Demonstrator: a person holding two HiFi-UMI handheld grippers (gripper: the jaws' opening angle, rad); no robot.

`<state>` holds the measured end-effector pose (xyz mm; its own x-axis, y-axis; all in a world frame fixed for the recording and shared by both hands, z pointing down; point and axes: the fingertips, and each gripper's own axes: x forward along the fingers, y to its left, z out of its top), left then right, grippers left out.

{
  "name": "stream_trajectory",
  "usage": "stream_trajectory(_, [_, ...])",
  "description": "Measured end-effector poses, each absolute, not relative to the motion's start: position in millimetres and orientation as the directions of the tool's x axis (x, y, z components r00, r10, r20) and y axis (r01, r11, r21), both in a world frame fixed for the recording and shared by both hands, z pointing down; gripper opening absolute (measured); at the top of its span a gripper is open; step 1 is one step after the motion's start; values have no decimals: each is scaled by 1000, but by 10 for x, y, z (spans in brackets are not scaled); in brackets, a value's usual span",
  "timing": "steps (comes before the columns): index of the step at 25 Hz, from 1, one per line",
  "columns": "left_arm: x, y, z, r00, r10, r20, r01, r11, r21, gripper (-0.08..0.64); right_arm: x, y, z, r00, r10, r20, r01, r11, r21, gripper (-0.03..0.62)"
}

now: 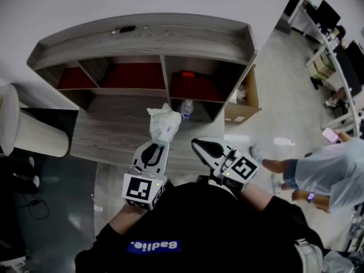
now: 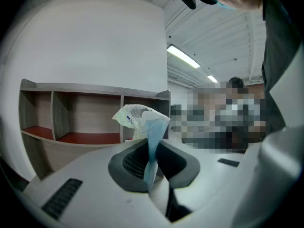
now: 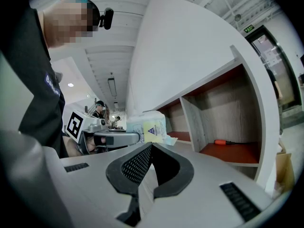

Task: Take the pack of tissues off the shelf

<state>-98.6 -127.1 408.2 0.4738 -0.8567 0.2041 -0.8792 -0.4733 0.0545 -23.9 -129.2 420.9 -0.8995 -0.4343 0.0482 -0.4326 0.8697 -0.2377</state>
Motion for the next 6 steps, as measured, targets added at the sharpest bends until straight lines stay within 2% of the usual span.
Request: stream_trajectory(6, [-987,-1253,4056,469,-860,202,-882,-468,51,37,-232,-1273,4193,-902,-430,44,-428,872,-238,26])
